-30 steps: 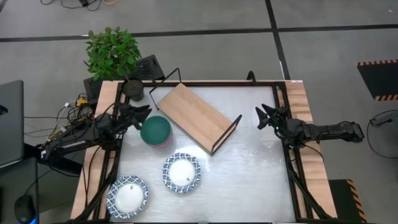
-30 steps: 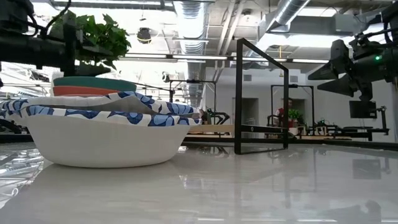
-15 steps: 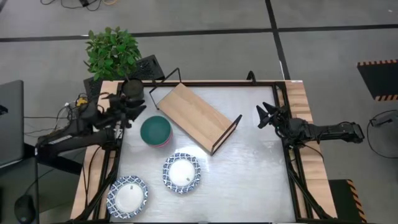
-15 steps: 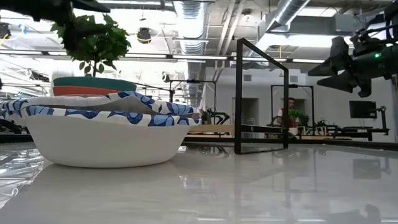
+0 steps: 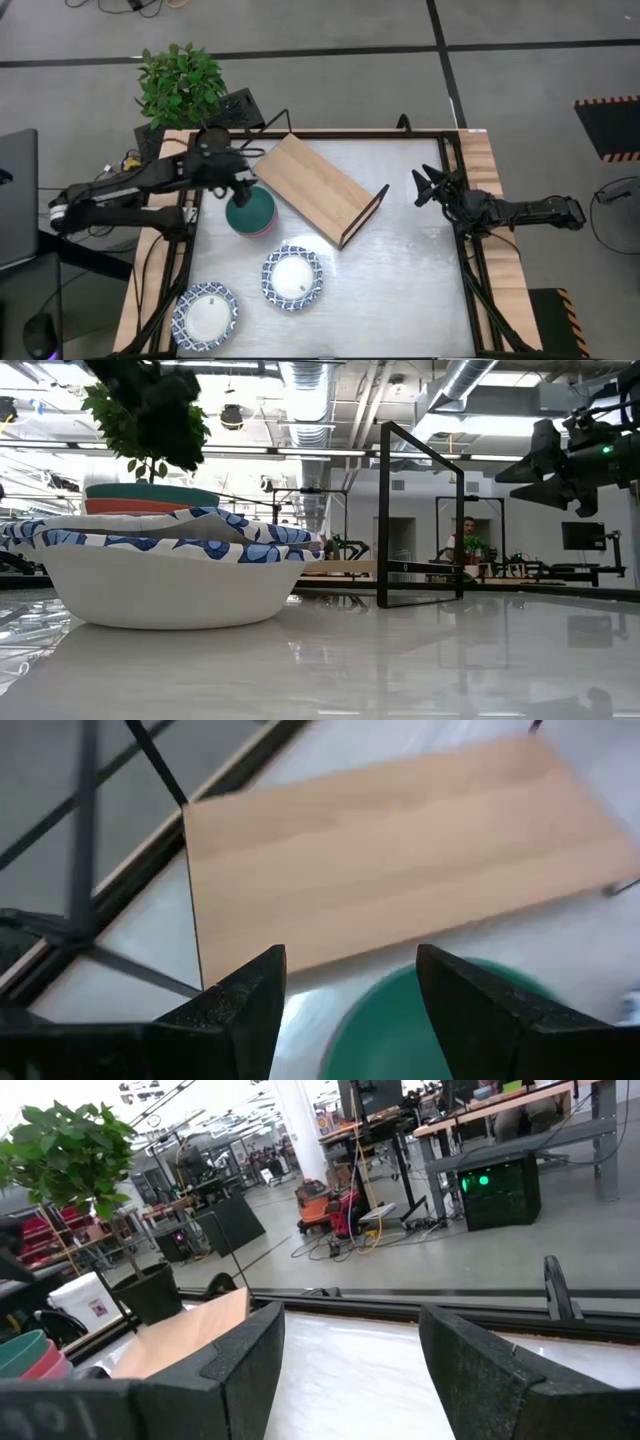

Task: Place and stack bowls onto a shelf
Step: Put the green bowl on the shelf

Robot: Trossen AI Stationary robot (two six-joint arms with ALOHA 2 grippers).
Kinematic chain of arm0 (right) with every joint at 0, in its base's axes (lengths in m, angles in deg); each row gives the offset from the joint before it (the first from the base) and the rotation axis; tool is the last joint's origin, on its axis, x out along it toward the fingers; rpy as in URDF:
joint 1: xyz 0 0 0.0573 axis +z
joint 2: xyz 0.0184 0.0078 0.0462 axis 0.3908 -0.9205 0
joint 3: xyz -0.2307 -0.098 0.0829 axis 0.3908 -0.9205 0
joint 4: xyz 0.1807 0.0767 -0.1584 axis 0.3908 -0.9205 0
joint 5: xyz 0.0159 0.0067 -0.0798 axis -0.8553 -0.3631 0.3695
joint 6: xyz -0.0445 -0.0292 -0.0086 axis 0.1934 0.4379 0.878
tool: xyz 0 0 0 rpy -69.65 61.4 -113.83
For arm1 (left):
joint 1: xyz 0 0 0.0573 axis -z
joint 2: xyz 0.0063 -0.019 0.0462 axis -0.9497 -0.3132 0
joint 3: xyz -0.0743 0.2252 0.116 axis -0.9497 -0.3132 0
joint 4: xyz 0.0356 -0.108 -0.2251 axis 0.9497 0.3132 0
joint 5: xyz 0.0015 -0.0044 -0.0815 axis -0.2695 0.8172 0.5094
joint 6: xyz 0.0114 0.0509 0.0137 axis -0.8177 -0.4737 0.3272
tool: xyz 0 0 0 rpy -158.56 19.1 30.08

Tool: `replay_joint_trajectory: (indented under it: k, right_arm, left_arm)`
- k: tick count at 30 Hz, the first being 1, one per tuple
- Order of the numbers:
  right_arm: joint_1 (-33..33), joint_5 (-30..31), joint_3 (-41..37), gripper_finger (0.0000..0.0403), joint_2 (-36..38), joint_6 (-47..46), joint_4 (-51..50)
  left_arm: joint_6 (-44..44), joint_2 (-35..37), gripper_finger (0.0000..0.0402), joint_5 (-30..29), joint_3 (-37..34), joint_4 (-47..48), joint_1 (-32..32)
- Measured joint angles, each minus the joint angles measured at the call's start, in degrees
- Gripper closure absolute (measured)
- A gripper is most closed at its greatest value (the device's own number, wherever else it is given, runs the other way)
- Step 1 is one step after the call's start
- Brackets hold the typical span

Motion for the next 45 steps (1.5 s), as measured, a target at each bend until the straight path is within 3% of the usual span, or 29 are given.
replay_joint_trajectory:
  k: [10, 18, 22, 27, 36, 40, 45]
  right_arm:
    - [0.0, 0.0, 0.2, 0.0143, 0.0, -3.1, -4.2]
    - [0.0, 0.0, 0.2, 0.0143, 0.0, -3.1, -4.6]
    - [0.0, 0.0, 0.2, 0.0143, 0.0, -3.0, -4.6]
    - [0.0, 0.0, 0.2, 0.0143, 0.0, -3.0, -4.7]
    - [0.0, 0.1, 0.2, 0.0143, 0.0, -2.9, -4.8]
    - [0.0, 0.1, 0.2, 0.0143, 0.0, -2.9, -4.8]
    - [0.0, 0.1, 0.2, 0.0143, 0.0, -2.6, -4.8]
  left_arm:
    - [-12.3, -12.5, 0.0191, 6.3, 0.1, 0.1, -4.0]
    - [-19.1, -12.2, 0.0191, 9.2, 0.1, 1.4, -6.0]
    - [-20.6, -10.7, 0.0191, 9.6, 2.2, 6.3, -6.3]
    - [-10.5, -9.7, 0.0191, 1.4, 6.6, 12.2, -6.5]
    - [11.6, -9.7, 0.0191, -0.6, 11.3, 31.5, -6.5]
    - [15.1, -9.8, 0.0191, -2.7, 9.8, 36.4, -6.5]
    - [16.4, -9.8, 0.0191, -0.6, 9.0, 35.6, -6.5]
